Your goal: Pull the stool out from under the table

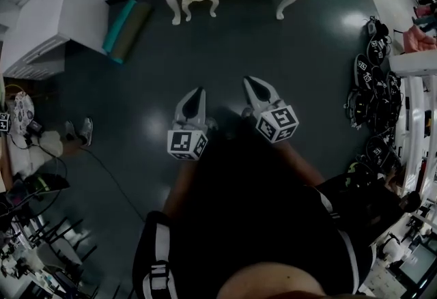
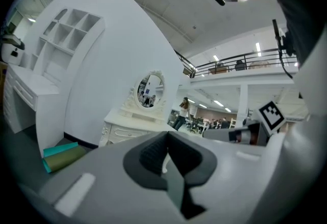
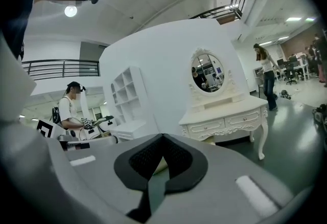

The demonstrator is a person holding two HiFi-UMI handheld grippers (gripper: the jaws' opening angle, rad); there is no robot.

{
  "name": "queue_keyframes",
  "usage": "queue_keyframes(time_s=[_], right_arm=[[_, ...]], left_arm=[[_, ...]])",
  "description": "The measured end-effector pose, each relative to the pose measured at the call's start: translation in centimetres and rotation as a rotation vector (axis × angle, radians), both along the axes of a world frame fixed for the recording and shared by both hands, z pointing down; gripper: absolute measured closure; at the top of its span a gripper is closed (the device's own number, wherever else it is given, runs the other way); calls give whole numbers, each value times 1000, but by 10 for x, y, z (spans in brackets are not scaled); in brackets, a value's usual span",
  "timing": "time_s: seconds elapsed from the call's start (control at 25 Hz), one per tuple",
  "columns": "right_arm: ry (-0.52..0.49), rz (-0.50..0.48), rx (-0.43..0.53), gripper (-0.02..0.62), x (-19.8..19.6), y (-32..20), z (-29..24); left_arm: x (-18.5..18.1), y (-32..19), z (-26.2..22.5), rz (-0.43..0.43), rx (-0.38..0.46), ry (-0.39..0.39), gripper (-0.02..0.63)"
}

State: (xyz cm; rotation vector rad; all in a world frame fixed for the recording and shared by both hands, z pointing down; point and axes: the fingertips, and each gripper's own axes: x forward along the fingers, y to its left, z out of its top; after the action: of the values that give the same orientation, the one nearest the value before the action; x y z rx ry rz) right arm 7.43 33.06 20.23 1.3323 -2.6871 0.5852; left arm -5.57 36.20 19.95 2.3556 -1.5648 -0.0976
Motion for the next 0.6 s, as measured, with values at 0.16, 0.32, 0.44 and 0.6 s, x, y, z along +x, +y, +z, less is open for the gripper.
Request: queue_keyframes(time_s=[0.16,0.32,0.44,0.6], right_arm=[[11,7,-6,597,-9,-6,3],[17,1,-15,597,-15,-14,9],[15,-6,-14,597,-20,-30,12],[18,-24,-16,597,-25,-63,18]], left_arm=[[-13,-12,3,5,-1,-2,598],[-21,-21,6,-10,-8,12,598],[-24,-38,9,-17,-15,17,598],[-23,-68,11,-17,-18,6,598]])
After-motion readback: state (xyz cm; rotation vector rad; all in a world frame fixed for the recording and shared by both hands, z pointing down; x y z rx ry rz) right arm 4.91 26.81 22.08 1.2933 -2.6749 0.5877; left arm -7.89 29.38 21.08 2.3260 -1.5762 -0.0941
